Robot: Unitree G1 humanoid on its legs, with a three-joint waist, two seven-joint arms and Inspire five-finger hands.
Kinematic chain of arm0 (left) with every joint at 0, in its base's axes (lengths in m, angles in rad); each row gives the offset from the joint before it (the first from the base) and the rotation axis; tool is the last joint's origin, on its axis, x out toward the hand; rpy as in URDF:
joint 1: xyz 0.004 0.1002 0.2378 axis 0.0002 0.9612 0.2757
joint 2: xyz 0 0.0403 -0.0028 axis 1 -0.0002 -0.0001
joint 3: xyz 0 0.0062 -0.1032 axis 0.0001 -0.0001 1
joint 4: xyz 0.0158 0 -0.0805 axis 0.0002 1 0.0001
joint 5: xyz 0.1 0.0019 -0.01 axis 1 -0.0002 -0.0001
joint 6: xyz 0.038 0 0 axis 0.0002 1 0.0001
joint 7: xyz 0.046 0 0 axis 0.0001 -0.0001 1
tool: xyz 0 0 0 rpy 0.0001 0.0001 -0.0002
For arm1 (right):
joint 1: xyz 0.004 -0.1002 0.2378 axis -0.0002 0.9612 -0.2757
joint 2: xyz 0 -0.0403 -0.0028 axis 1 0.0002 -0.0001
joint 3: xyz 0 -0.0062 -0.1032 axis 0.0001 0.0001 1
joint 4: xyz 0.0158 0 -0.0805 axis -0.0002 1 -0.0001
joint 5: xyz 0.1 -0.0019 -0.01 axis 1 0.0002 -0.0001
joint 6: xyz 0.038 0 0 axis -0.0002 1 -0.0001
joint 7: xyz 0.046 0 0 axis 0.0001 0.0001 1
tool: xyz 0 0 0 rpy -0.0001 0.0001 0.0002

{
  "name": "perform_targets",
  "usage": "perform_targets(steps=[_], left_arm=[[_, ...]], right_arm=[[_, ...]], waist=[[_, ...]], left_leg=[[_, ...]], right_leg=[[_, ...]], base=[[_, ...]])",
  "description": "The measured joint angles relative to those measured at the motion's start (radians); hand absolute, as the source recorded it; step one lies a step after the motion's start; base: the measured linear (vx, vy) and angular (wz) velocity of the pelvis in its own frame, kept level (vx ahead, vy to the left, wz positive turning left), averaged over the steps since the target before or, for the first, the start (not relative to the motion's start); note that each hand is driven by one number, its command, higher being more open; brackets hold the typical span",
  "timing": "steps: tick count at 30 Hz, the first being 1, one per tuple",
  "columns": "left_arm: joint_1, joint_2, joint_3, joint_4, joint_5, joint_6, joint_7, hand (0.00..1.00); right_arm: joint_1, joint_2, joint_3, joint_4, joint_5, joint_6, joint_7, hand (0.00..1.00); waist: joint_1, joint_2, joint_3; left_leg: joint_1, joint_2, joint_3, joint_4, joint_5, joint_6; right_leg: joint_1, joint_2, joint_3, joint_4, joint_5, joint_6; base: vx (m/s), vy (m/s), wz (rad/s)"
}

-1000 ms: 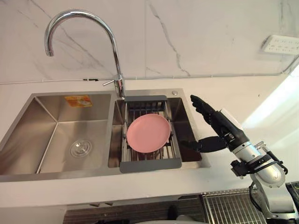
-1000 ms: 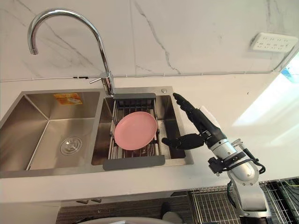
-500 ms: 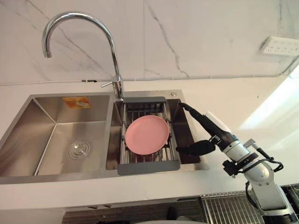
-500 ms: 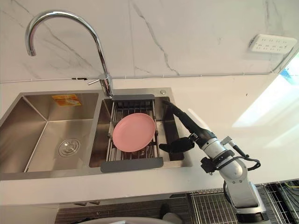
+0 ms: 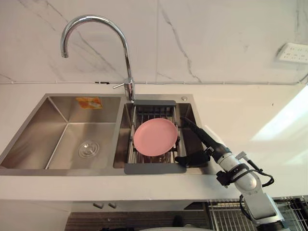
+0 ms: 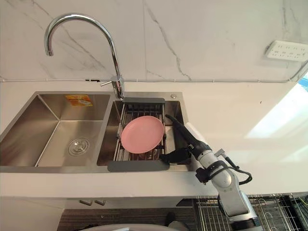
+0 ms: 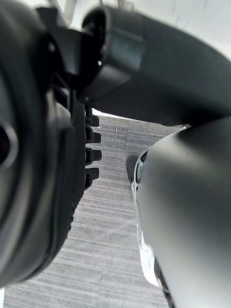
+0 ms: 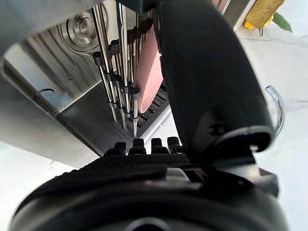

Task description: Walk over to the sink, pick up the cup, carry it to the dishwasher, place the cup inside the dishwasher, then close the dishwasher door

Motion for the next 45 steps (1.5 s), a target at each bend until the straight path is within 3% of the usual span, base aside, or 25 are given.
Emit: perform_targets(steps=[18, 27, 39, 45], left_arm=[[0.004, 0.004, 0.000, -0.001, 0.002, -0.016, -0.006, 1.00], [0.002, 0.008, 0.002, -0.014, 0.003, -0.017, -0.008, 1.00], [0.002, 0.006, 0.006, -0.022, 0.016, -0.019, -0.022, 1.00], [0.002, 0.001, 0.028, -0.029, 0.017, -0.019, -0.027, 1.00]], right_arm=[[-0.077, 0.044, 0.080, 0.113, -0.112, 0.065, -0.114, 1.00], [-0.152, 0.055, 0.121, 0.217, -0.118, 0.105, -0.182, 1.00], [-0.176, 0.110, 0.121, 0.283, -0.130, 0.113, -0.323, 1.00], [-0.192, 0.114, 0.121, 0.301, -0.182, 0.083, -0.386, 1.00]], waist=[[0.008, -0.011, 0.007], [0.033, -0.022, 0.018], [0.048, -0.022, 0.023], [0.051, -0.022, 0.040]], left_leg=[[0.003, -0.002, -0.015, -0.004, 0.001, 0.001], [-0.001, -0.006, -0.043, -0.007, 0.005, 0.004], [-0.001, -0.014, -0.057, -0.015, 0.010, 0.010], [-0.001, -0.015, -0.065, -0.021, 0.017, 0.010]], right_leg=[[0.009, -0.001, -0.011, 0.000, 0.003, -0.002], [0.017, -0.008, -0.034, 0.000, 0.002, -0.002], [0.020, -0.016, -0.046, 0.000, 0.003, -0.001], [0.022, -0.017, -0.053, 0.000, 0.003, -0.001]], base=[[-0.01, 0.002, 0.01], [-0.01, 0.012, 0.07], [-0.01, 0.011, 0.03], [-0.01, 0.002, 0.03]])
